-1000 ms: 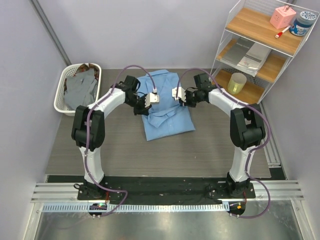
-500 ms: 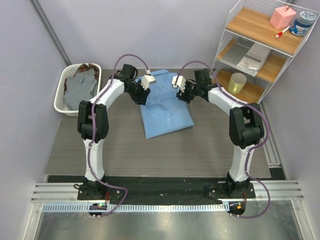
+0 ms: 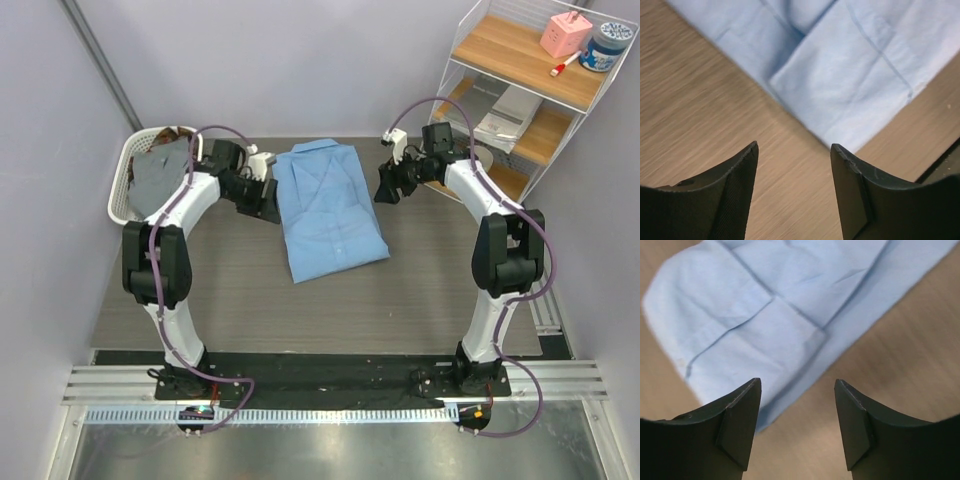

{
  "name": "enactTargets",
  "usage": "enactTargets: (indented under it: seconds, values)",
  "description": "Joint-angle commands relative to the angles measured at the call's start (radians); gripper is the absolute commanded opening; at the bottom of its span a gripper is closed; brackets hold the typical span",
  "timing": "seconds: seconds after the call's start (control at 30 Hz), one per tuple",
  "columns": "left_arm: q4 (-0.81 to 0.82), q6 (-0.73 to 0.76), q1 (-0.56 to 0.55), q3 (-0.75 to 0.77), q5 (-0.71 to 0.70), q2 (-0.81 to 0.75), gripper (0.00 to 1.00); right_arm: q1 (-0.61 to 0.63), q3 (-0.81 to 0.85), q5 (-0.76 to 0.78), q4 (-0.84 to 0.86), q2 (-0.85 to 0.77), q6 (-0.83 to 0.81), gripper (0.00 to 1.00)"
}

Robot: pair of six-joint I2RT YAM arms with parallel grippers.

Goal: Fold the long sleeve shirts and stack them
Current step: Fold the shirt

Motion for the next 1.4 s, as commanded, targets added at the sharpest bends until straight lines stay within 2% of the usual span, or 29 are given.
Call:
enactTargets:
  seconds: [0.0, 0.07, 0.23, 0.4, 0.57, 0.67, 0.77, 0.9, 1.1, 1.37]
  values:
    - [0.082, -0.160, -0.060, -0.050, 0.040, -0.043, 0.61, 0.024, -0.003, -0.129, -0.164, -0.005, 0.117, 0.68]
    - [0.108, -0.204, -0.065, -0.085, 0.043, -0.040, 0.63, 0.027, -0.023, -0.103, -0.182, 0.041, 0.133, 0.74]
    - [0.120, -0.244, -0.067, -0.158, 0.058, -0.030, 0.64, 0.027, -0.056, -0.093, -0.198, 0.099, 0.186, 0.78]
    - [0.128, -0.254, -0.067, -0.248, 0.087, -0.085, 0.64, 0.038, -0.161, -0.106, -0.198, 0.092, 0.227, 0.75]
    - [0.140, -0.249, -0.070, -0.355, 0.133, -0.139, 0.62, 0.050, -0.264, -0.132, -0.187, 0.055, 0.247, 0.64]
    - [0.140, -0.245, -0.071, -0.395, 0.171, -0.171, 0.61, 0.058, -0.333, -0.143, -0.191, 0.009, 0.256, 0.63]
    - [0.161, -0.237, -0.071, -0.403, 0.191, -0.191, 0.61, 0.058, -0.366, -0.169, -0.185, -0.039, 0.293, 0.67]
    - [0.192, -0.264, -0.071, -0.344, 0.181, -0.152, 0.62, 0.056, -0.318, -0.147, -0.130, -0.051, 0.357, 0.73]
    - [0.203, -0.324, -0.070, -0.236, 0.106, -0.043, 0.62, 0.042, -0.148, -0.083, -0.095, 0.075, 0.393, 0.73]
    - [0.223, -0.373, -0.070, -0.147, 0.139, 0.065, 0.62, 0.039, 0.016, -0.063, -0.087, 0.219, 0.408, 0.72]
